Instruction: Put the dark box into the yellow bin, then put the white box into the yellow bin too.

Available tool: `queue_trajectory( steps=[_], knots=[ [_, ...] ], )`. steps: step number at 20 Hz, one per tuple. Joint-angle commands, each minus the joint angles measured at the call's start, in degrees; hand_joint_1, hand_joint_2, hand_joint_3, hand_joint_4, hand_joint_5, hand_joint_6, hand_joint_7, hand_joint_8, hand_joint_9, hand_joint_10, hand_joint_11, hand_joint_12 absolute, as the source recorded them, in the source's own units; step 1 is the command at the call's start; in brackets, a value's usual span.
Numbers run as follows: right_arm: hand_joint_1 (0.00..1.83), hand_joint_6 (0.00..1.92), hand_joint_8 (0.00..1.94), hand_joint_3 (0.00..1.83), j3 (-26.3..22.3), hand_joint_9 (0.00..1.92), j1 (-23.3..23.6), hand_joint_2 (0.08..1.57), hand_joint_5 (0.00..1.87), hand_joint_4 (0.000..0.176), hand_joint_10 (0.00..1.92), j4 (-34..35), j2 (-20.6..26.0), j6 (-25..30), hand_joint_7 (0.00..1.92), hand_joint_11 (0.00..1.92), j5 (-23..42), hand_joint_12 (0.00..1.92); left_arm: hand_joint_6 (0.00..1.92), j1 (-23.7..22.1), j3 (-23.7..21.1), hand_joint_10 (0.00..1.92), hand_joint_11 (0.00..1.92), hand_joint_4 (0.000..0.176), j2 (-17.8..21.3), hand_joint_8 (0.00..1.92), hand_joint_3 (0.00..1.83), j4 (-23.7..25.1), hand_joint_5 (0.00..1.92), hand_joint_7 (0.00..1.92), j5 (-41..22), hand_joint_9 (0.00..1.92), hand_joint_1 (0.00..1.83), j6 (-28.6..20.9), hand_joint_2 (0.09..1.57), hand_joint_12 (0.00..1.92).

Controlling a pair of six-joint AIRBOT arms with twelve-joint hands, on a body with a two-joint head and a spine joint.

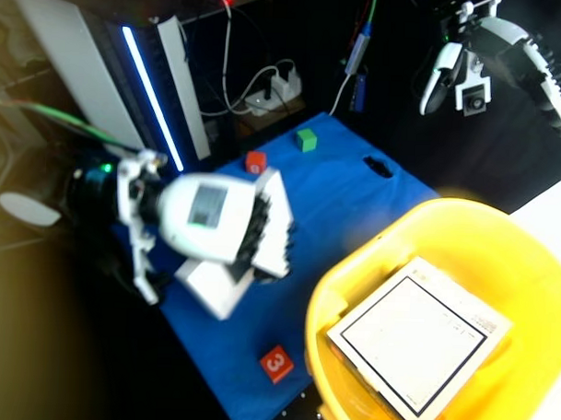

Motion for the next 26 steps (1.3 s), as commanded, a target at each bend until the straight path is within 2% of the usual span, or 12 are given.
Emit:
queue_trajectory(
  steps=[1,2,3,6,8,10,14,19,21,23,24,26],
  knots=[
    [1.24,0.61,1.33,0.0,0.4,0.91,2.2,1.12,1.06,0.0,1.62,-0.7,0.0,0.1,0.94,0.82,7.0,1.89,0.01,-0.5,0.2,0.01,0.16,0.159,0.0,0.0,0.0,-2.7,0.22,0.23,-5.8,0.2,0.98,0.0,0.76,0.08],
    [1.25,0.6,1.4,0.0,0.5,0.85,3.1,1.14,1.03,0.0,1.69,-1.3,0.0,0.1,0.89,0.8,7.0,1.91,0.0,-0.5,0.2,0.01,0.15,0.16,-0.1,0.0,0.0,-2.7,0.21,0.22,-5.7,0.19,0.98,0.0,0.77,0.07],
    [1.19,0.8,1.82,0.0,0.7,0.95,4.6,1.1,1.04,0.0,1.87,-1.8,0.0,0.1,0.86,1.02,7.0,1.92,0.0,-0.5,0.2,0.0,0.13,0.167,-0.1,0.0,0.0,-2.7,0.19,0.22,-5.5,0.18,0.98,0.0,0.78,0.07],
    [1.19,0.78,1.91,0.0,1.1,1.16,7.6,1.07,1.1,0.0,1.92,-3.3,0.0,0.1,1.01,1.23,7.0,1.92,0.0,-0.5,0.3,0.01,0.12,0.141,-0.4,0.0,0.0,-2.6,0.17,0.23,-5.1,0.2,0.98,0.0,0.78,0.07],
    [1.19,0.78,1.61,0.0,1.3,1.14,10.0,1.06,1.1,0.0,1.92,-4.6,0.0,0.1,1.05,1.21,7.0,1.92,0.0,-0.4,0.4,0.0,0.12,0.127,-0.5,0.0,0.0,-2.6,0.16,0.21,-5.0,0.19,0.97,0.0,0.78,0.07],
    [1.19,0.78,1.78,0.0,1.5,1.17,12.2,1.06,1.09,0.0,1.92,-6.0,0.0,0.0,1.05,1.26,7.0,1.92,0.0,-0.4,0.4,0.0,0.12,0.134,-0.6,0.0,0.0,-2.5,0.16,0.21,-4.9,0.18,0.96,0.0,0.78,0.07],
    [1.29,0.44,0.95,0.0,2.2,1.01,15.8,1.05,1.18,0.0,1.67,-6.8,-0.2,-1.8,1.15,0.97,6.9,1.88,0.0,-0.3,0.5,0.0,0.12,0.141,-0.8,0.0,0.0,-2.3,0.13,0.17,-4.6,0.18,0.92,0.0,0.78,0.07],
    [1.25,0.56,1.27,0.0,3.5,0.94,19.3,1.1,1.1,0.0,1.69,-7.1,-1.2,-6.5,0.98,0.91,6.8,1.92,0.0,-0.3,0.4,0.0,0.09,0.171,-0.8,0.0,0.0,-1.9,0.07,0.13,-5.2,0.13,0.92,0.0,0.78,0.07],
    [1.28,0.43,1.13,0.0,3.9,0.91,20.1,1.07,1.17,0.0,1.7,-7.5,-2.0,-9.4,1.05,0.91,6.8,1.91,0.0,-0.3,-0.1,0.0,0.09,0.133,-0.7,0.0,0.01,-0.9,0.01,0.12,-5.4,0.13,0.88,0.0,0.8,0.07],
    [1.27,0.41,1.2,0.0,5.1,0.89,20.9,1.08,1.16,0.0,1.72,-8.4,-2.9,-9.4,1.01,0.9,6.8,1.92,0.0,-0.3,-0.4,0.01,0.11,0.126,-0.7,0.0,0.0,-0.7,0.0,0.1,-6.7,0.14,0.88,0.0,0.78,0.08],
    [1.25,0.54,1.35,0.0,5.8,0.77,21.3,1.11,1.11,0.0,1.68,-8.8,-3.6,-9.5,0.92,0.72,6.8,1.92,0.01,-0.3,-0.6,0.0,0.1,0.161,-0.8,0.0,0.0,-0.6,0.02,0.07,-7.5,0.12,0.9,0.0,0.76,0.08],
    [1.2,0.68,1.28,0.0,7.2,0.71,21.3,1.06,1.13,0.0,1.65,-9.2,-4.6,-9.5,0.85,0.62,6.8,1.92,0.0,-0.3,-1.0,0.0,0.1,0.163,-1.1,0.0,0.0,-0.3,0.01,0.05,-8.8,0.12,0.91,0.0,0.76,0.08]
  ],
)
